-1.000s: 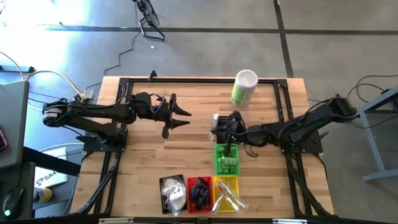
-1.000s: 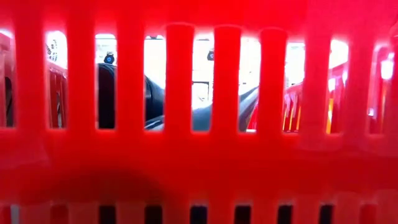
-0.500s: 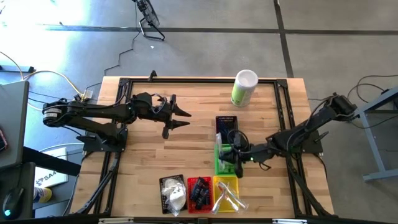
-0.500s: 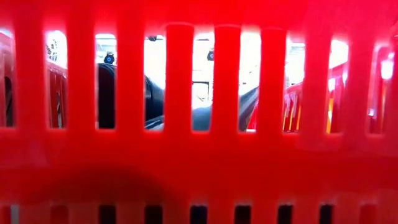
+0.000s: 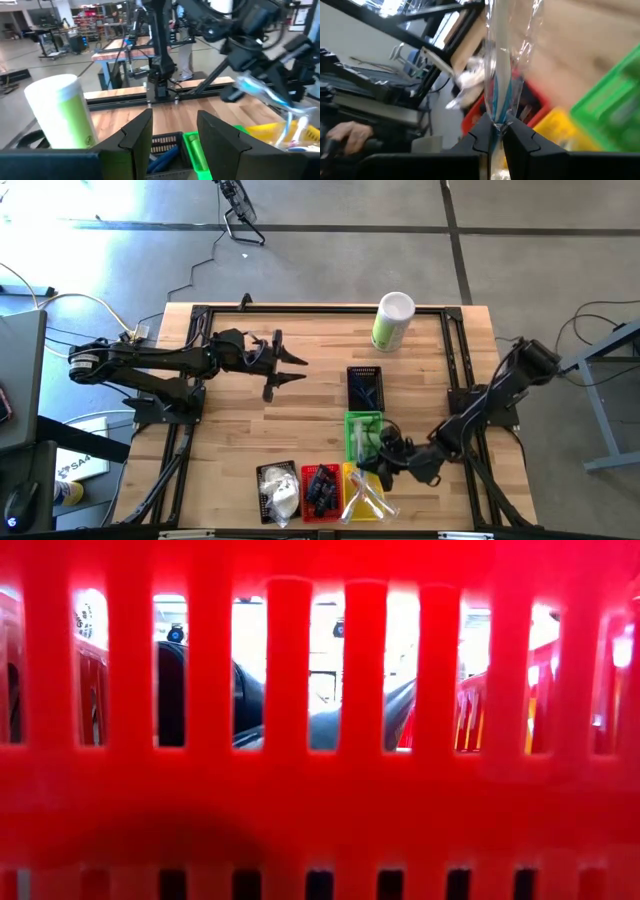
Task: Pick & Place Travel size toiletries
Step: Put the blue toothbrush into the yellow bin
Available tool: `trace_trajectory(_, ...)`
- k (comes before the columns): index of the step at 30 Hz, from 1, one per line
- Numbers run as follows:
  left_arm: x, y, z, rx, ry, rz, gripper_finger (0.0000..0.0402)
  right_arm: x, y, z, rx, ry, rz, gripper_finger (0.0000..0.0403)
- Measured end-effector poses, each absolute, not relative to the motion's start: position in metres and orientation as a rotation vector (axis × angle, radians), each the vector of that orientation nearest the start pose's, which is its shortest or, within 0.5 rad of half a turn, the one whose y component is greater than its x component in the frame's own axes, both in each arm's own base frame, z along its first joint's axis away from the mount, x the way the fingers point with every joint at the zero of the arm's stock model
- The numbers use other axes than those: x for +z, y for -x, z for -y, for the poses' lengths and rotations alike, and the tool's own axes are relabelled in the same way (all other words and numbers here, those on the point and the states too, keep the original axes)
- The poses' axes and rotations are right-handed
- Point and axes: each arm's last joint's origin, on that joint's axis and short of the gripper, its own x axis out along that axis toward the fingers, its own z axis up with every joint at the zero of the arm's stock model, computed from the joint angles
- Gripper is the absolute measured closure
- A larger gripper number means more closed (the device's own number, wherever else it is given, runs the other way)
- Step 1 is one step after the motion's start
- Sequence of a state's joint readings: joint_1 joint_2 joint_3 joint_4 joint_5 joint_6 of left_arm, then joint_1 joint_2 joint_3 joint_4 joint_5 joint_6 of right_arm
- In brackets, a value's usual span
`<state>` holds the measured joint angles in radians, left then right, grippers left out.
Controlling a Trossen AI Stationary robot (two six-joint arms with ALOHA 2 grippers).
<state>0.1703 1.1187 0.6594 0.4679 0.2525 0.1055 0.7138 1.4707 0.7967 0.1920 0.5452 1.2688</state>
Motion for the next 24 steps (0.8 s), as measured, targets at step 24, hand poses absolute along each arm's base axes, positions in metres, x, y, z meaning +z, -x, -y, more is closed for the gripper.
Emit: trace_trajectory(24,0.286,-0.245,-0.037,-0.017,-0.101,0.000,0.0250,0.188,-0.229,-0.210,-0.059,-1.146,-0.765,0.0380)
